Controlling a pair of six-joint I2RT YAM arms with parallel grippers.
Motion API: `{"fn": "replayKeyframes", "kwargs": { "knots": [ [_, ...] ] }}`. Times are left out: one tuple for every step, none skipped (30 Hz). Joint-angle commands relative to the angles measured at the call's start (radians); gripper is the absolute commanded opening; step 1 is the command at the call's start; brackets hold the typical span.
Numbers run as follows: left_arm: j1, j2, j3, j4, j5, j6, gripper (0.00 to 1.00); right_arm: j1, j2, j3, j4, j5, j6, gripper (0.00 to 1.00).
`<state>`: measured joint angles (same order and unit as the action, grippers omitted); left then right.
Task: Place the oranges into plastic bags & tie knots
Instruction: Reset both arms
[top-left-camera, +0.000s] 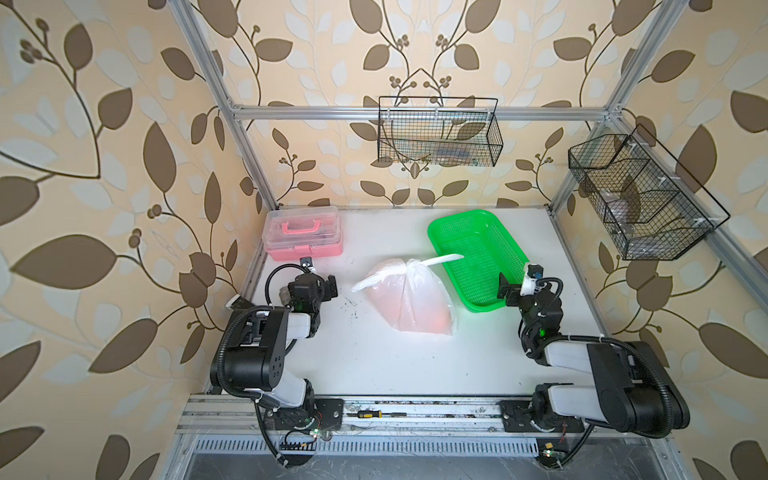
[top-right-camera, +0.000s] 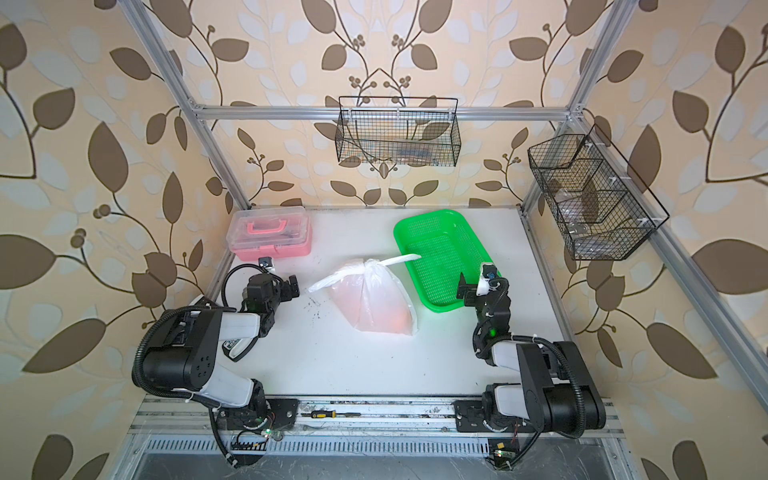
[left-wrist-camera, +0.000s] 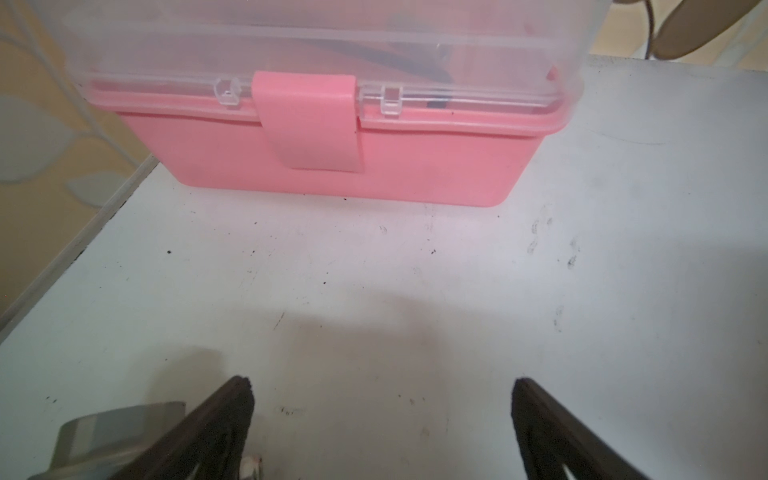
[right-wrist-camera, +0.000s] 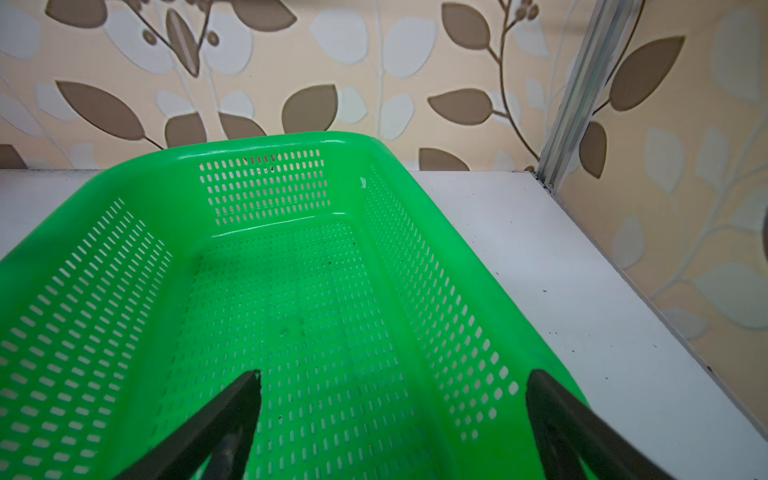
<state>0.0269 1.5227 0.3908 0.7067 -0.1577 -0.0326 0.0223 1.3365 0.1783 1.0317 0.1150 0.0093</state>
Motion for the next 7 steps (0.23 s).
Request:
{"fn": "replayKeyframes", "kwargs": {
  "knots": [
    [0.0, -0.019, 0.012, 0.014, 0.021, -0.012, 0.99, -0.002, 0.007, 0.01, -0.042, -0.032, -0.004, 1.0],
    [0.0, -0.019, 0.011, 0.016, 0.021, -0.012, 0.99, -0.001, 0.009, 0.01, -0.04, -0.028, -0.006, 1.0],
    [-0.001, -0.02, 0.011, 0.014, 0.02, -0.013, 0.99, 0.003, 0.006, 0.009, -0.039, -0.022, -0.006, 1.0],
    [0.001, -0.019, 0.012, 0.014, 0.021, -0.011, 0.99, 0.004, 0.008, 0.008, -0.039, -0.022, -0.006, 1.0],
    [0.0, -0.02, 0.011, 0.014, 0.021, -0.012, 0.99, 0.003, 0.008, 0.009, -0.039, -0.023, -0.005, 1.0],
    [0.0, -0.019, 0.012, 0.014, 0.021, -0.012, 0.99, 0.001, 0.007, 0.009, -0.04, -0.025, -0.005, 1.0],
    [0.0, -0.019, 0.011, 0.014, 0.02, -0.012, 0.99, -0.001, 0.007, 0.008, -0.039, -0.031, -0.005, 1.0]
  ]
}}
